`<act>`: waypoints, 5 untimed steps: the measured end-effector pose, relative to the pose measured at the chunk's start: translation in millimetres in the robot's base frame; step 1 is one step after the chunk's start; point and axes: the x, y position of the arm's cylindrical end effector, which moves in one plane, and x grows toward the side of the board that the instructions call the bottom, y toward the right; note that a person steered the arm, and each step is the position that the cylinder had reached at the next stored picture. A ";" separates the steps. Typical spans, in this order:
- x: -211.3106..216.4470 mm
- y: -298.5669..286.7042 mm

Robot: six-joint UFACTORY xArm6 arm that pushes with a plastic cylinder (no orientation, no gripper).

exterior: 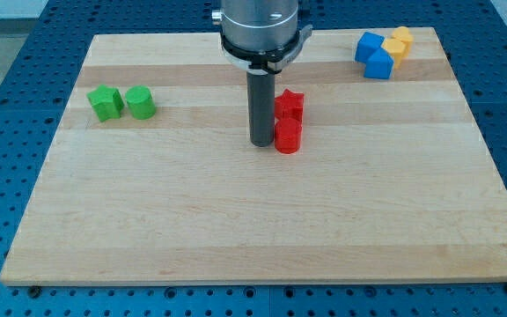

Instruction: Push the green star and green circle right a bit

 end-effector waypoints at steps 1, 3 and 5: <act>0.0 -19.0; 0.0 -138.7; -8.1 -245.3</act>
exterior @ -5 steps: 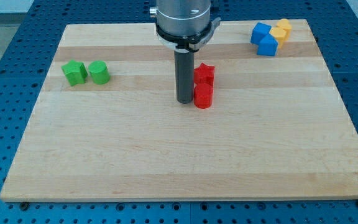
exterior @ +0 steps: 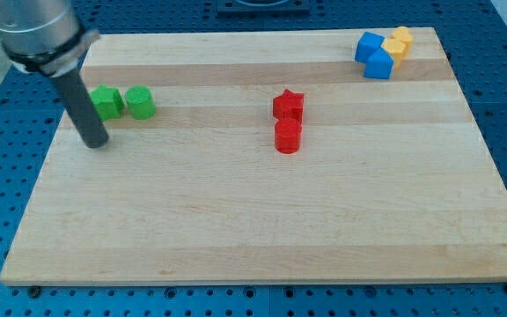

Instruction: Push the green star and green circle right a bit

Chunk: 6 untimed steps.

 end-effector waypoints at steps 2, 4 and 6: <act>-52.0 -37.6; -62.1 13.7; -63.3 80.1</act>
